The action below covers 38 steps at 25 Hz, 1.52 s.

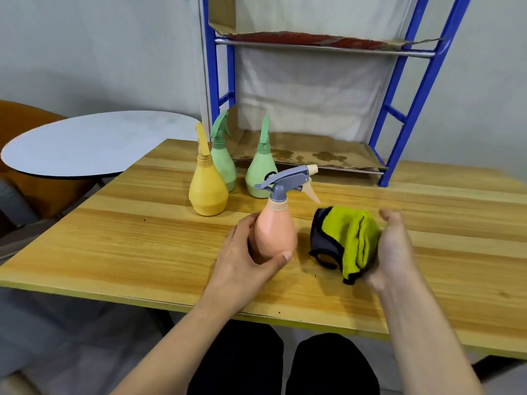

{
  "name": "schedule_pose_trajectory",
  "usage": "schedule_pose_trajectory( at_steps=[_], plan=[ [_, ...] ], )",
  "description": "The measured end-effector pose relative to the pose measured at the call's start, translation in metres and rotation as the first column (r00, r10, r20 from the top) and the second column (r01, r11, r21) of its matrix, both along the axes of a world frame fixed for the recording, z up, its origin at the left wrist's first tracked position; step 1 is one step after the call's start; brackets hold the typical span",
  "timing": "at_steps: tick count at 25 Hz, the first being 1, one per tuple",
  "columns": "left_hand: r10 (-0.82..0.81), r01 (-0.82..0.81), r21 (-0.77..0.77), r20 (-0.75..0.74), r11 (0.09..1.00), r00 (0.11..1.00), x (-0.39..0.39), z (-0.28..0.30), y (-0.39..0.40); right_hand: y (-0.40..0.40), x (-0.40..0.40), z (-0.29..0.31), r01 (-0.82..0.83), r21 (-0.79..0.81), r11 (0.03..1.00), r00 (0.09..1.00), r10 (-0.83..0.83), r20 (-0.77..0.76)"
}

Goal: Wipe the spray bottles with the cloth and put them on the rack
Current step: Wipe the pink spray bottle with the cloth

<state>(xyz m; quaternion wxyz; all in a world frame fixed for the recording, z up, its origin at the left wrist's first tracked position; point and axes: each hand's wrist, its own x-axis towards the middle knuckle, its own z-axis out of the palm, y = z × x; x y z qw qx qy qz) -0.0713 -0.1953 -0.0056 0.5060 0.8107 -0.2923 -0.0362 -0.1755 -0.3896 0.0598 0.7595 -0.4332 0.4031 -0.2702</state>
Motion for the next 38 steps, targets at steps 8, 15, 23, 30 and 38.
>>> schedule_pose_trajectory(
  at_steps=[8,15,23,30,38],
  plan=[
    [-0.066,0.069,-0.207,0.024,0.976,0.998,0.027,0.062,0.001,0.058,-0.014,-0.029,-0.083,-0.728,0.681,0.991,-0.024,-0.135],
    [-0.14,0.169,-0.169,0.17,0.971,0.975,0.026,0.062,-0.002,0.082,0.012,-0.031,-0.071,-0.908,0.412,0.996,0.078,-0.042],
    [-0.089,0.124,-0.149,0.224,0.981,0.971,0.031,0.05,-0.006,0.051,0.006,-0.052,-0.363,-0.883,0.298,0.932,0.109,-0.346],
    [-0.05,0.09,-0.156,0.245,0.984,0.968,0.031,0.045,-0.005,0.067,0.021,-0.033,-0.167,-0.91,0.38,0.979,0.173,-0.108],
    [-0.028,0.07,-0.174,0.234,0.982,0.972,0.026,0.043,-0.007,0.062,0.017,-0.025,-0.201,-0.898,0.392,0.977,0.152,-0.153]
  ],
)
